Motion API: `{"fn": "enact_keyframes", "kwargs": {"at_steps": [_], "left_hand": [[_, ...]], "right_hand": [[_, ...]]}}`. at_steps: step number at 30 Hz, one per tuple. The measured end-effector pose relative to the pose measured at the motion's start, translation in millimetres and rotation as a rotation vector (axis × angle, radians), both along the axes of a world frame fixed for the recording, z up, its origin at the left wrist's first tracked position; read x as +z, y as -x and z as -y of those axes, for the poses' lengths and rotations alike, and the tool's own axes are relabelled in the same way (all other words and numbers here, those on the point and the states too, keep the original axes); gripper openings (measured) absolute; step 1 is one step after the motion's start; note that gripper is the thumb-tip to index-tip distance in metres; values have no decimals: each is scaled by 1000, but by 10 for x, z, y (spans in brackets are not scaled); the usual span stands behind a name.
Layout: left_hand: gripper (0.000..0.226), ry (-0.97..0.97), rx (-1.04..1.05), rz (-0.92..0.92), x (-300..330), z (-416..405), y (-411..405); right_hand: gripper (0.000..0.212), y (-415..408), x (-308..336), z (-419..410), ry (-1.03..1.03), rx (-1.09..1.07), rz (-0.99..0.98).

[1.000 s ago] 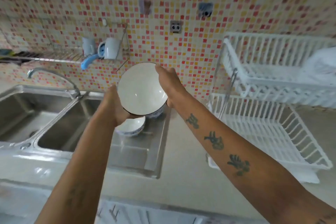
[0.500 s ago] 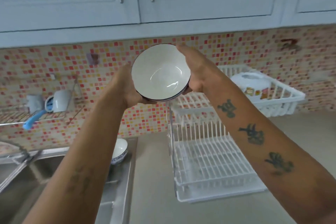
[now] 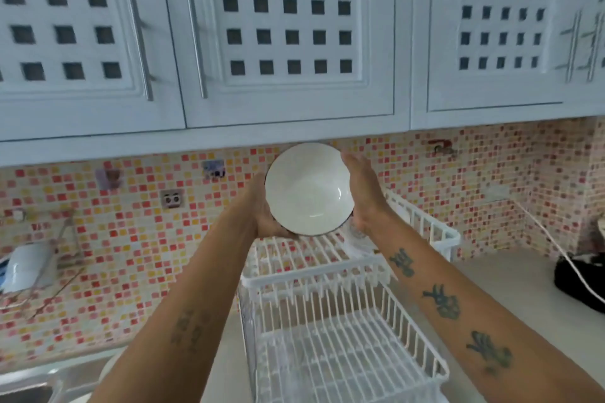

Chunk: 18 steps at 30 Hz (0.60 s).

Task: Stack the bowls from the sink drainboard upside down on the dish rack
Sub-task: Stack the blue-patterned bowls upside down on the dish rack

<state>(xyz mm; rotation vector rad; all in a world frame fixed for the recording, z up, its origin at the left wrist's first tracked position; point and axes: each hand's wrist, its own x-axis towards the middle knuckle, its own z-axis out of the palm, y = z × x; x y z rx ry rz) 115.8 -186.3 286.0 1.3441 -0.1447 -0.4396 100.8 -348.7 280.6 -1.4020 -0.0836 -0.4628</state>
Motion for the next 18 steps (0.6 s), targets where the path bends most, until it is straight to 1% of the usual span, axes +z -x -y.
{"fn": "enact_keyframes", "kwargs": {"at_steps": [1, 2, 3, 5, 6, 8, 10, 11, 12, 15, 17, 18], "left_hand": [[52, 4, -28, -27, -29, 11, -53], [59, 22, -50, -60, -63, 15, -111], [63, 53, -57, -90, -93, 21, -161], [66, 122, -30, -123, -149, 35, -243], [66, 143, -11, -120, -169, 54, -268], [67, 192, 58, -88, -193, 87, -268], [67, 194, 96, -35, -208, 115, -221], [67, 178, 110, -5, -215, 119, -199], [65, 168, 126, 22, -233, 111, -199], [59, 177, 190, 112, -344, 31, -251], [50, 144, 248, 188, -416, -27, -265], [45, 99, 279, 214, -444, -52, -252]], "right_hand": [[12, -14, -33, 34, -15, -17, 45], [14, -45, -75, 67, -47, -13, 85], [19, -64, -114, 96, -71, 7, 121], [35, -109, -173, 133, -117, 52, 158], [40, -141, -199, 149, -131, 79, 178], [38, -197, -241, 161, -150, 111, 217], [39, -251, -243, 165, -145, 137, 245], [42, -276, -213, 170, -117, 157, 218], [46, -308, -177, 177, -64, 191, 152], [63, -384, -90, 198, 163, 359, -220], [70, -462, -94, 185, 214, 460, -398], [70, -518, -105, 173, 215, 486, -436]]}}
